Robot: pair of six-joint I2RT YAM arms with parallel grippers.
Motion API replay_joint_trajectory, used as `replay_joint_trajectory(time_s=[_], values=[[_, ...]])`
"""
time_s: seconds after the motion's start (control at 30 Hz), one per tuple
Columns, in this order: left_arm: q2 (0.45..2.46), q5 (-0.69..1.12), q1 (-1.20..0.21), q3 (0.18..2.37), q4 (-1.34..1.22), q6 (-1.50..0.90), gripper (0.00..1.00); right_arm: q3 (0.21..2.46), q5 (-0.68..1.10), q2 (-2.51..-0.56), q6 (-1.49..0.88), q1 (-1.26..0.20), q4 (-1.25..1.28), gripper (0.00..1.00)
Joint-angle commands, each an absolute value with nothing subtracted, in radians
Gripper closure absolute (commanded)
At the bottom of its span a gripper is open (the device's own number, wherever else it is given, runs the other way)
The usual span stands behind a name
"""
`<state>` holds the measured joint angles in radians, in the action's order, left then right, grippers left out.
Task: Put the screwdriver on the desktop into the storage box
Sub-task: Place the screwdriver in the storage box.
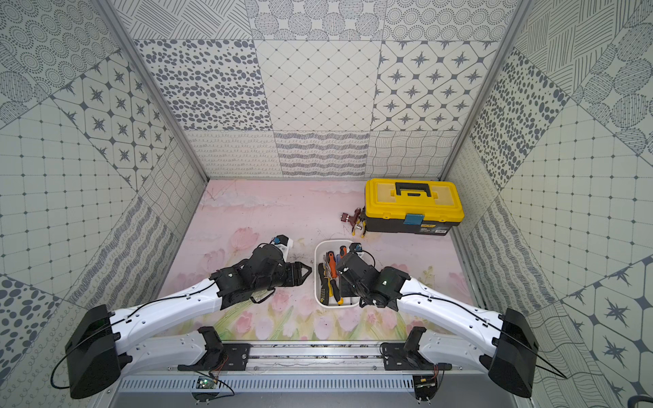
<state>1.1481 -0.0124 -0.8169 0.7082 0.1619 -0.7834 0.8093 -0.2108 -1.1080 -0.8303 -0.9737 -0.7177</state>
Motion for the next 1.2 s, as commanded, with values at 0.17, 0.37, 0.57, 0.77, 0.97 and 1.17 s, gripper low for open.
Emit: replay_joint_trajectory(time_s=[0.17,0.37,0.57,0.77,0.97,1.17], values=[[1.146,-0.026,-0.821,0.698,0.171,-0.775,0.35,0.842,-0.232,-1.201,-0.838,-0.97,-0.698,1.0],[1.147,-0.03,-0.822,0.699,0.174,-0.773,0.35,0.885,-0.19,-1.284,-0.815,-0.971,-0.684,1.0],[1.149,-0.031,-0.821,0.699,0.173,-0.769,0.35,0.89,-0.202,-1.312,-0.817,-0.969,-0.673,1.0],[1.166,-0.028,-0.822,0.716,0.183,-0.767,0.36,0.856,-0.224,-1.276,-0.828,-0.96,-0.673,1.0],[1.173,-0.035,-0.823,0.713,0.181,-0.769,0.35,0.859,-0.218,-1.273,-0.821,-0.944,-0.673,1.0],[1.187,-0.031,-0.822,0.721,0.189,-0.762,0.35,0.861,-0.214,-1.273,-0.819,-0.936,-0.673,1.0]])
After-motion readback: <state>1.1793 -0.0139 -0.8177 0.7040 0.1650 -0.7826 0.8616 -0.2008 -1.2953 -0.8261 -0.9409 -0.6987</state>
